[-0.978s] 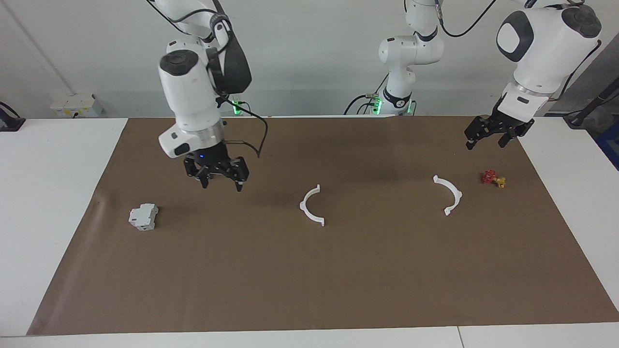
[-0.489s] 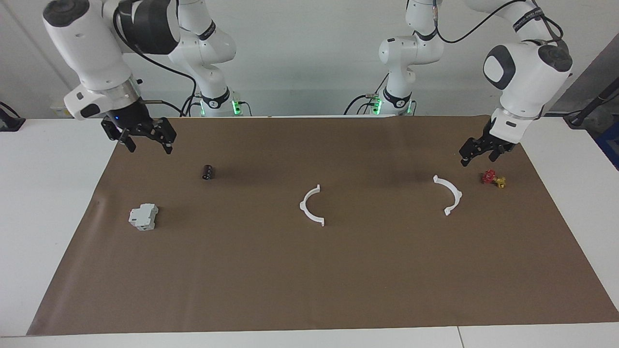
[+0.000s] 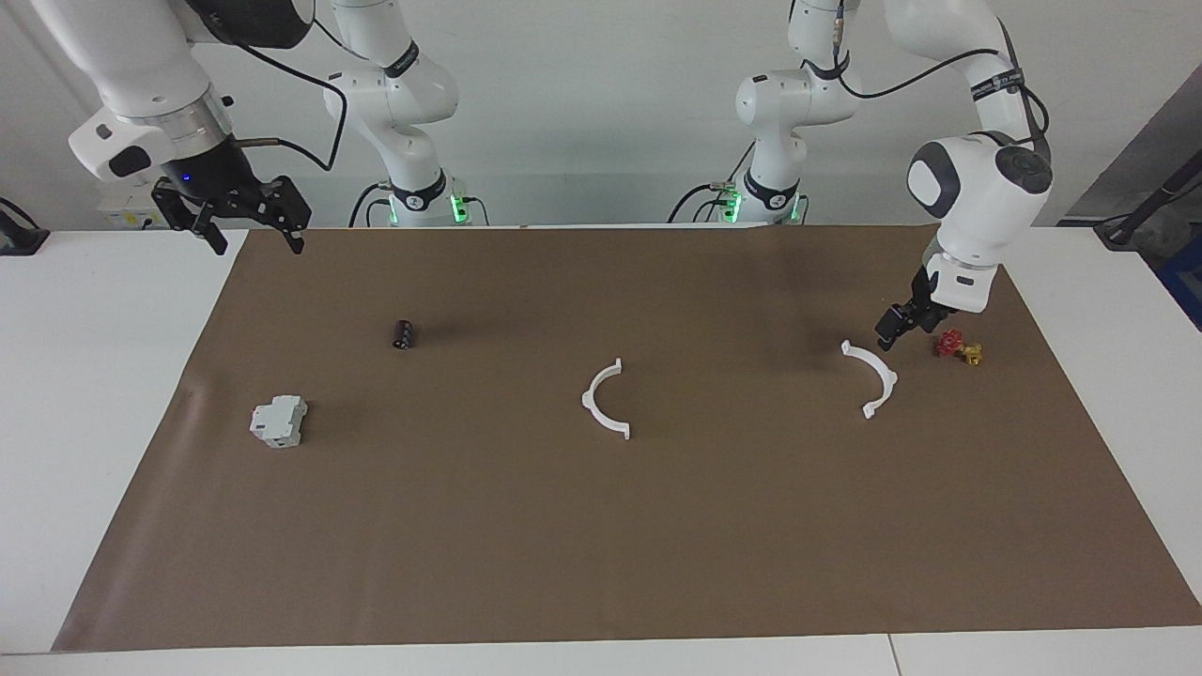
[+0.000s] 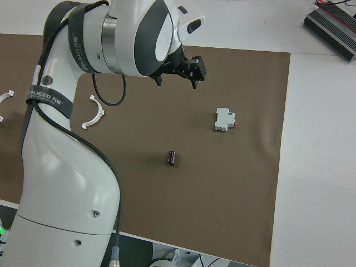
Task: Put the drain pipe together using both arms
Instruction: 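Return the right gripper to rest while the left gripper reaches the half-ring, then grasp the second white half-ring clamp with the left gripper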
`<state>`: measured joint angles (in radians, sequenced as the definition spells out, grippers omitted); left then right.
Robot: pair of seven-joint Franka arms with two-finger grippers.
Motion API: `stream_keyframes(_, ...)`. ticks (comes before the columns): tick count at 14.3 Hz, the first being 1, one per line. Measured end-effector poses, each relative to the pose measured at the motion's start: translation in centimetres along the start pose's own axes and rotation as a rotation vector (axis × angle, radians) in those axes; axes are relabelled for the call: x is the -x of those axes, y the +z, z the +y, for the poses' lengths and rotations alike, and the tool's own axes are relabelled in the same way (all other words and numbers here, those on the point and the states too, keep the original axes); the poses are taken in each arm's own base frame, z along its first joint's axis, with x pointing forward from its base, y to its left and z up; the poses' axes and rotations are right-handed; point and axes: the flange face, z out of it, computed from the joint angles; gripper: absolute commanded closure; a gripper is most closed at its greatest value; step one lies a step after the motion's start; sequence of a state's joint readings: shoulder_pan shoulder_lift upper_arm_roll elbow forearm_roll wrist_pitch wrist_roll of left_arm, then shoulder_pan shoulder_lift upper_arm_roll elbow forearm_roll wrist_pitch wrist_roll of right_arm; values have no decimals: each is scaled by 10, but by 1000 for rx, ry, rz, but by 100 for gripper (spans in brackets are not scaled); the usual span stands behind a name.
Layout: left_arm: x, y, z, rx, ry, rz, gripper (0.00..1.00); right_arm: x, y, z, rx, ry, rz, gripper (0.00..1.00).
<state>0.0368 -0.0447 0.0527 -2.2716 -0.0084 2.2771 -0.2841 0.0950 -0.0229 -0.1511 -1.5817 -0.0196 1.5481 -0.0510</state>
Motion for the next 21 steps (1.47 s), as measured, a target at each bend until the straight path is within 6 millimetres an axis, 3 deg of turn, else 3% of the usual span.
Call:
stream_keyframes(2,11,19,-3,-2,-98,-6,0,-2,3,0,1,1,-6,0)
stream_keyframes(4,14,24,-4,-4,-149,-9,0,-2,3,-4,2,-7,-5,0)
stream_keyframes(11,25,67,11,-15,-140,-30,0,-2,2,-11,47,-88,-6,0)
stream_keyframes(21,24,76,9,-17,-146,-31,1,-1,0,-18,4,-85,-10,0)
